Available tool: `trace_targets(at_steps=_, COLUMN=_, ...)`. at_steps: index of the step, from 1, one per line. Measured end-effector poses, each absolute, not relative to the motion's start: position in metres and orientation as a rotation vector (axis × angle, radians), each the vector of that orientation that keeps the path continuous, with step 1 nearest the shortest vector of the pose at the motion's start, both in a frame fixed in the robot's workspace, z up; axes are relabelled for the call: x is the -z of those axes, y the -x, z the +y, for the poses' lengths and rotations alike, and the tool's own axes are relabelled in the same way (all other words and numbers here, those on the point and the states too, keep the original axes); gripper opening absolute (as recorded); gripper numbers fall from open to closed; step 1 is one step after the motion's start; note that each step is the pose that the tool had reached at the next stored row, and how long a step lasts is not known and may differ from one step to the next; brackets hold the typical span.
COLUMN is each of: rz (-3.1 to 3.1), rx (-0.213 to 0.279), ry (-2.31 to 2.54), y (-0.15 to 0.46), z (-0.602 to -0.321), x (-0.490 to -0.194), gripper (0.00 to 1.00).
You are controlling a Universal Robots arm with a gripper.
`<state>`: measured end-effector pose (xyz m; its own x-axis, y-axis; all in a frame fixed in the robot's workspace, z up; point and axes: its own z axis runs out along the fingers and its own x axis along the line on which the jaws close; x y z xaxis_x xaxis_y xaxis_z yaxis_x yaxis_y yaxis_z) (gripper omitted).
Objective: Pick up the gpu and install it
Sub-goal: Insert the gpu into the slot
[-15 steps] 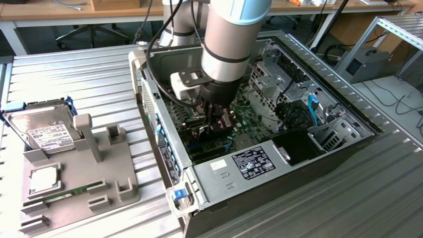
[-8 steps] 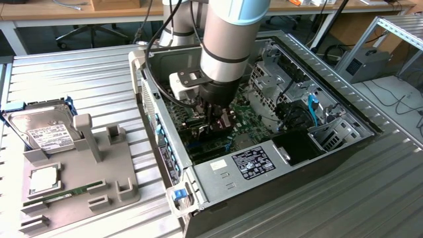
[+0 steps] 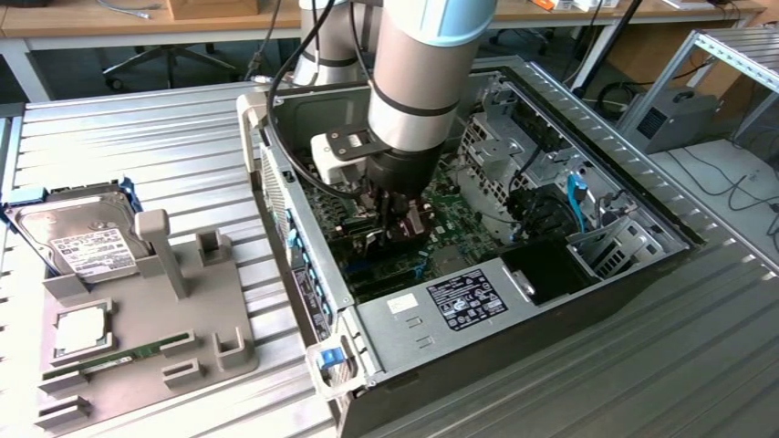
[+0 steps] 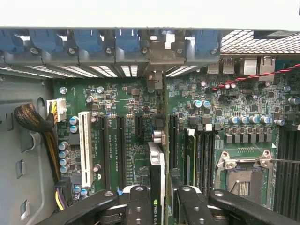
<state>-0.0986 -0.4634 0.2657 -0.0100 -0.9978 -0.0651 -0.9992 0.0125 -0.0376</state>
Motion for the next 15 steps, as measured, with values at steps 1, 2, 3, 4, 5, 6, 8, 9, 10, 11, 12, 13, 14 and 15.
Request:
trace_targets(at_steps=1, rz=2.182, rx=-0.029, ry=2.158, y=0.0986, z=-0.4634, x=-0.2657, gripper=0.27)
trace_targets(at_steps=2, rz=2.182, rx=-0.028, ry=2.158, y=0.0987, z=-0.4634, x=-0.2657, gripper=0.27)
trace_targets(at_steps=3, rz=2.182, rx=-0.028, ry=2.158, y=0.0988, z=-0.4634, x=-0.2657, gripper=0.27)
trace_targets(at_steps=4, rz=2.182, rx=-0.028, ry=2.158, y=0.0988, z=-0.4634, x=-0.2658, gripper=0.27)
trace_targets(at_steps=5, rz=2.182, rx=-0.027, ry=2.158, y=0.0989, z=-0.4634, x=-0.2658, gripper=0.27)
trace_targets(at_steps=6, rz=2.182, rx=-0.026, ry=2.158, y=0.0990, z=-0.4634, x=-0.2659, gripper=0.27)
trace_targets(at_steps=8, rz=2.182, rx=-0.025, ry=2.158, y=0.0992, z=-0.4634, x=-0.2660, gripper=0.27)
trace_targets(at_steps=9, rz=2.182, rx=-0.025, ry=2.158, y=0.0993, z=-0.4634, x=-0.2661, gripper=0.27)
trace_targets(at_steps=10, rz=2.182, rx=-0.024, ry=2.158, y=0.0993, z=-0.4634, x=-0.2662, gripper=0.27)
trace_targets(at_steps=11, rz=2.182, rx=-0.023, ry=2.158, y=0.0993, z=-0.4634, x=-0.2662, gripper=0.27)
trace_targets(at_steps=12, rz=2.182, rx=-0.023, ry=2.158, y=0.0994, z=-0.4634, x=-0.2662, gripper=0.27)
trace_targets(at_steps=13, rz=2.183, rx=-0.022, ry=2.159, y=0.0994, z=-0.4634, x=-0.2663, gripper=0.27)
trace_targets(at_steps=14, rz=2.183, rx=-0.022, ry=2.159, y=0.0994, z=-0.4634, x=-0.2663, gripper=0.27)
trace_targets(at_steps=15, rz=2.183, rx=-0.022, ry=2.159, y=0.0994, z=-0.4635, x=-0.2663, gripper=0.27)
